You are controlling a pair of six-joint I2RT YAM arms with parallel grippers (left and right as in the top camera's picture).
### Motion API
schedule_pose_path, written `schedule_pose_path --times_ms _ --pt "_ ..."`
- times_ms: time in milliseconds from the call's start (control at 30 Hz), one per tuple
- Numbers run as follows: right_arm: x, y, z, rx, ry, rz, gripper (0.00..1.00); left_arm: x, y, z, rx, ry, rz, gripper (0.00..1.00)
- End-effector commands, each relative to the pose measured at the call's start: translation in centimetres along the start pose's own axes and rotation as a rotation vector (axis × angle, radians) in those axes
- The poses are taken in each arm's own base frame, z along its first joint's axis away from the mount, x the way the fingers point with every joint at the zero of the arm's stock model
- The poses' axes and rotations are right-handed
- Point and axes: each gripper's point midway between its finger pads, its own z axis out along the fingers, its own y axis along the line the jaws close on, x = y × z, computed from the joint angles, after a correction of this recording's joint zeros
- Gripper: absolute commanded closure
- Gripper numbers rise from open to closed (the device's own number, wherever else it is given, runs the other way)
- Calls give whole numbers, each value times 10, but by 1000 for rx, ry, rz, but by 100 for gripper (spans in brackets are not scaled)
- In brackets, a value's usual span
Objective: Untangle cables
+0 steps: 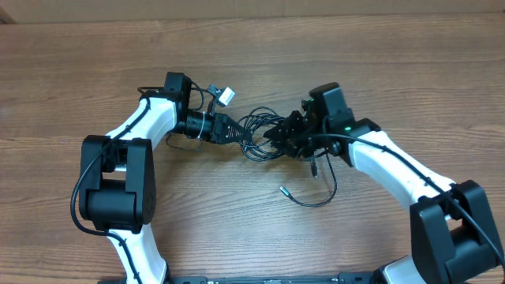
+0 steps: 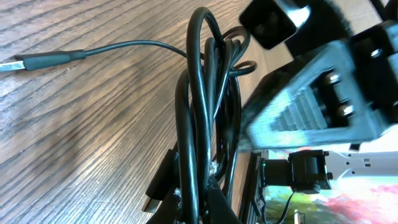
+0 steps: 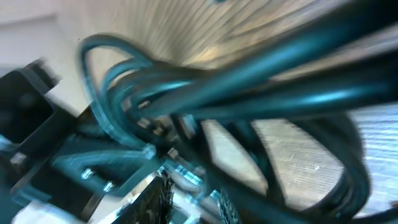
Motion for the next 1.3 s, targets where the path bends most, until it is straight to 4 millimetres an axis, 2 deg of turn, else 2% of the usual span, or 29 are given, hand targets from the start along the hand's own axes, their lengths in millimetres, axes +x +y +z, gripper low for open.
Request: schedule_pose_path --times_ms 0,133,267,400,533,567,667,767,967,1167,1267 --pt "15 33 -20 -151 114 -101 74 -6 -7 1 8 -5 11 96" --pt "4 45 -20 -188 58 -150 74 -6 -9 4 11 3 17 96" --pt "-11 39 -15 -131 -46 -127 74 -4 -13 11 18 18 24 96" --pt "7 43 -14 -159 49 -103 79 -3 -5 14 -31 32 35 96" --pt "11 22 -18 -99 83 -77 77 -4 9 13 -112 38 -9 96" --pt "12 10 -22 -75 110 -72 75 -3 11 13 -125 39 -6 96" --pt "20 18 -35 -158 197 -100 72 -3 16 13 -152 44 -1 96" --pt "10 27 -42 -199 176 -123 72 -4 13 15 -143 44 0 96" --pt "-21 9 -27 -45 -46 -68 72 -4 -3 20 -57 40 0 96" --pt "-27 6 -4 -3 -99 -60 72 -5 -8 21 -28 36 -28 96" --pt "-34 -6 9 31 -110 -36 73 -5 -8 21 -28 36 -29 96"
